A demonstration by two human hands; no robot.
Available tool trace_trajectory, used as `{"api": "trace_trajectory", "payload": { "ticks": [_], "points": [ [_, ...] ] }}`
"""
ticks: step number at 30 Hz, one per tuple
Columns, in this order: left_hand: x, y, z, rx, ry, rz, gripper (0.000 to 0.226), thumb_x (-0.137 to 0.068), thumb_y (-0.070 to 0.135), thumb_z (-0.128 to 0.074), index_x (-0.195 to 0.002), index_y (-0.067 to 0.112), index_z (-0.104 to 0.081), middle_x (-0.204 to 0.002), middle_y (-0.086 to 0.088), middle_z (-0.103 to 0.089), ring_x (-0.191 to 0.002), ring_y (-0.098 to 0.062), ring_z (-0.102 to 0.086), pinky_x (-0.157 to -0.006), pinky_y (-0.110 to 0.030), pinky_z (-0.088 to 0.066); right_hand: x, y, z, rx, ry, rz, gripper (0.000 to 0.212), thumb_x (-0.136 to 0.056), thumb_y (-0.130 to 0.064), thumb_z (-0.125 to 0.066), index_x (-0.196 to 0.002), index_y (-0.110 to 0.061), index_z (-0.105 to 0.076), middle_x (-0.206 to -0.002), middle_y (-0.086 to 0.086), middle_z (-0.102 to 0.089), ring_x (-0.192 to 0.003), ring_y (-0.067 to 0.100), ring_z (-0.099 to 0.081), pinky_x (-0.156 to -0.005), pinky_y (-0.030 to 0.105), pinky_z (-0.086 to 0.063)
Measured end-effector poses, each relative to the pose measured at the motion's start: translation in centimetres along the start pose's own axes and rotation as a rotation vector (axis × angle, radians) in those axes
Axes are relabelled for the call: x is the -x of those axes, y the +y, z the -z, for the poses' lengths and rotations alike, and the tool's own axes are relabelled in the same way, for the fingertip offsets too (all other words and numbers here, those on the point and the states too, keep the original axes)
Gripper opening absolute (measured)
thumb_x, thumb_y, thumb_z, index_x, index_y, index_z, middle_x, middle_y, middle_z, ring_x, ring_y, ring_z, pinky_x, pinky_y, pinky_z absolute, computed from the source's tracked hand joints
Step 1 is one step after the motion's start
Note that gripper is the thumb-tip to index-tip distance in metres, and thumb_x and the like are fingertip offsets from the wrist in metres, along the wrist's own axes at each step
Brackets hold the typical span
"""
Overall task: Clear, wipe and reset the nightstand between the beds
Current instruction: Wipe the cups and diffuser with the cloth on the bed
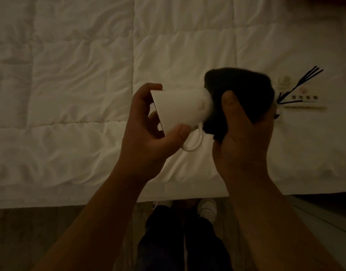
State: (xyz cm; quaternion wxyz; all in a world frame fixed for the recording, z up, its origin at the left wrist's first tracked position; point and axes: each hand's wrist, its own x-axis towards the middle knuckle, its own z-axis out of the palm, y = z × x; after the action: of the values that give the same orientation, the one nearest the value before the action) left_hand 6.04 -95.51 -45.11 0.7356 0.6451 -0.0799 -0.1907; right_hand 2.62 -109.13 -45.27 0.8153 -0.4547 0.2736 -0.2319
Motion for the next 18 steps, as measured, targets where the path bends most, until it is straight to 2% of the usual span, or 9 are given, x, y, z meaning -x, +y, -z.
{"api": "trace_trajectory", "payload": {
  "ticks": [2,5,7,9,12,14,16,18],
  "points": [
    [-0.4,0.1,0.0,-0.036,-0.007,0.015,0.069,-0.071,0.019,-0.075,-0.128,0.016,-0.035,-0.124,-0.007,-0.047,-0.106,-0.029,-0.062,-0.071,-0.03,-0.057,-0.6,-0.7,-0.5,0.182,-0.112,0.186,0.046,-0.075,-0.016,-0.074,-0.115,-0.025,-0.053,-0.116,-0.006,-0.058,-0.113,0.009,-0.058,-0.089,0.027,-0.05],
    [-1.0,0.0,0.4,-0.081,0.011,0.082,0.071,-0.071,0.025,-0.079,-0.13,0.017,-0.039,-0.127,-0.009,-0.05,-0.105,-0.028,-0.064,-0.072,-0.032,-0.058,-1.2,-0.7,-0.5,0.563,-0.454,0.466,0.053,-0.076,-0.009,-0.073,-0.12,-0.012,-0.044,-0.119,-0.01,-0.048,-0.115,-0.001,-0.051,-0.093,0.02,-0.046],
    [-0.9,-0.2,1.0,-0.055,0.009,0.131,0.072,-0.069,0.026,-0.079,-0.129,0.017,-0.041,-0.128,-0.009,-0.051,-0.105,-0.024,-0.064,-0.074,-0.032,-0.057,-1.7,-0.7,-0.3,0.639,-0.59,0.504,0.052,-0.076,-0.016,-0.074,-0.118,-0.01,-0.044,-0.117,-0.005,-0.051,-0.113,0.006,-0.054,-0.092,0.028,-0.049],
    [-0.6,-0.5,1.7,0.015,-0.019,0.17,0.069,-0.066,0.025,-0.077,-0.126,0.02,-0.043,-0.126,-0.01,-0.052,-0.103,-0.024,-0.066,-0.074,-0.033,-0.056,-2.4,-0.7,0.1,0.705,-0.659,0.546,0.049,-0.079,-0.023,-0.072,-0.119,-0.012,-0.045,-0.115,0.002,-0.053,-0.109,0.015,-0.057,-0.092,0.034,-0.051],
    [-0.1,-0.4,2.5,0.102,0.015,0.207,0.063,-0.063,0.023,-0.076,-0.118,0.025,-0.047,-0.113,0.002,-0.059,-0.096,-0.018,-0.068,-0.069,-0.029,-0.056,-4.2,-0.9,1.6,0.861,-0.622,0.585,0.049,-0.081,-0.022,-0.071,-0.122,-0.013,-0.046,-0.118,0.001,-0.052,-0.11,0.013,-0.055,-0.096,0.024,-0.046],
    [-0.1,0.1,3.0,0.203,0.063,0.202,0.063,-0.06,0.022,-0.079,-0.115,0.025,-0.048,-0.107,0.005,-0.064,-0.095,-0.017,-0.067,-0.066,-0.029,-0.056,-4.8,-1.2,2.8,0.962,-0.532,0.52,0.058,-0.078,-0.016,-0.075,-0.127,-0.016,-0.045,-0.121,-0.002,-0.054,-0.107,0.01,-0.057,-0.091,0.016,-0.046],
    [-0.6,0.9,3.5,0.17,0.052,0.148,0.066,-0.061,0.025,-0.083,-0.116,0.025,-0.046,-0.11,0.004,-0.061,-0.099,-0.018,-0.066,-0.066,-0.029,-0.055,-4.2,-1.4,3.4,0.85,-0.395,0.298,0.07,-0.076,-0.007,-0.077,-0.13,-0.017,-0.034,-0.117,-0.002,-0.055,-0.097,0.005,-0.062,-0.082,0.017,-0.051],
    [-1.1,1.5,3.4,0.067,0.011,0.117,0.074,-0.059,0.034,-0.087,-0.119,0.027,-0.043,-0.118,0.0,-0.056,-0.103,-0.019,-0.064,-0.069,-0.031,-0.055,-3.6,-2.0,3.3,0.701,-0.261,0.224,0.063,-0.075,-0.004,-0.072,-0.119,-0.017,-0.029,-0.109,-0.003,-0.05,-0.092,0.004,-0.062,-0.077,0.025,-0.054]
  ]
}}
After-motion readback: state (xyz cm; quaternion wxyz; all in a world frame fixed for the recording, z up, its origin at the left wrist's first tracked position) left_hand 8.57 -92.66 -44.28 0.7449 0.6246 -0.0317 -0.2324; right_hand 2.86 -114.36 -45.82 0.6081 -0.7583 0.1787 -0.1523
